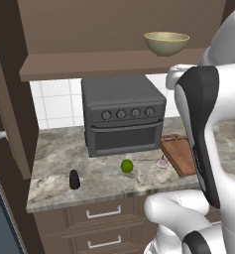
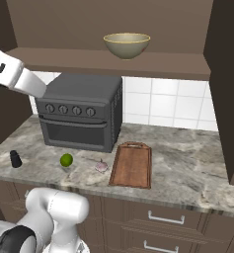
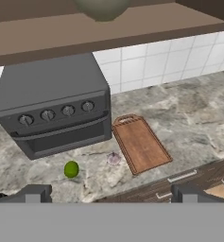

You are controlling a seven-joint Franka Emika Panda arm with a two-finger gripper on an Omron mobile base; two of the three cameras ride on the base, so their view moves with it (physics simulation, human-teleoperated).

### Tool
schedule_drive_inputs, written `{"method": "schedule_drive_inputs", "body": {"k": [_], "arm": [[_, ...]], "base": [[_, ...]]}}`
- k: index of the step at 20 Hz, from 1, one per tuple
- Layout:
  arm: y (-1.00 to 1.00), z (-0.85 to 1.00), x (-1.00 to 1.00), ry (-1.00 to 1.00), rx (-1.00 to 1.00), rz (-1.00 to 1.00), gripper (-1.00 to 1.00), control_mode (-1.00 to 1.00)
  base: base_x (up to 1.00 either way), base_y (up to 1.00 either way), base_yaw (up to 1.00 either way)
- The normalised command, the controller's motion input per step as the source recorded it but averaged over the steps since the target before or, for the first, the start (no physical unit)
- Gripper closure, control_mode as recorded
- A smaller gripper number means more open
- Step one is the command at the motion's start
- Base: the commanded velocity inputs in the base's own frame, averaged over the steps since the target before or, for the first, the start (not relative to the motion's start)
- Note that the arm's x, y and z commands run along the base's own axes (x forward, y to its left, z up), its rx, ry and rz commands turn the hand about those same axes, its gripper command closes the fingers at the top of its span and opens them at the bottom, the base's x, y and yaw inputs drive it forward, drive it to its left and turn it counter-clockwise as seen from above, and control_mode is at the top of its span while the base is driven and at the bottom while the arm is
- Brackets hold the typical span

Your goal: Open the cabinet. Place the bowl and condiment on the counter. Then place the lime and garlic on the cutting board.

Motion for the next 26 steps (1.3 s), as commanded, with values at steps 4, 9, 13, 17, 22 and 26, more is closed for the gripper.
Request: {"method": "schedule_drive_inputs", "body": {"k": [4,9,13,17,22,26], "arm": [[-0.04,0.05,0.06,0.0,0.0,0.0,-1.0,-1.0],[-0.2,0.0,0.12,0.0,0.0,0.0,-1.0,-1.0],[-0.37,0.0,0.16,-0.04,0.0,0.04,-1.0,-1.0],[-0.34,0.0,0.17,-0.07,0.0,0.04,-1.0,-1.0],[-0.32,0.01,0.19,-0.07,0.01,0.02,-1.0,-1.0],[-0.27,0.11,0.19,-0.08,0.06,0.01,-1.0,-1.0]], "base": [[0.0,0.0,0.0],[0.0,0.0,0.0],[0.0,0.0,0.0],[0.0,0.0,0.0],[0.0,0.0,0.0],[0.0,0.0,0.0]]}}
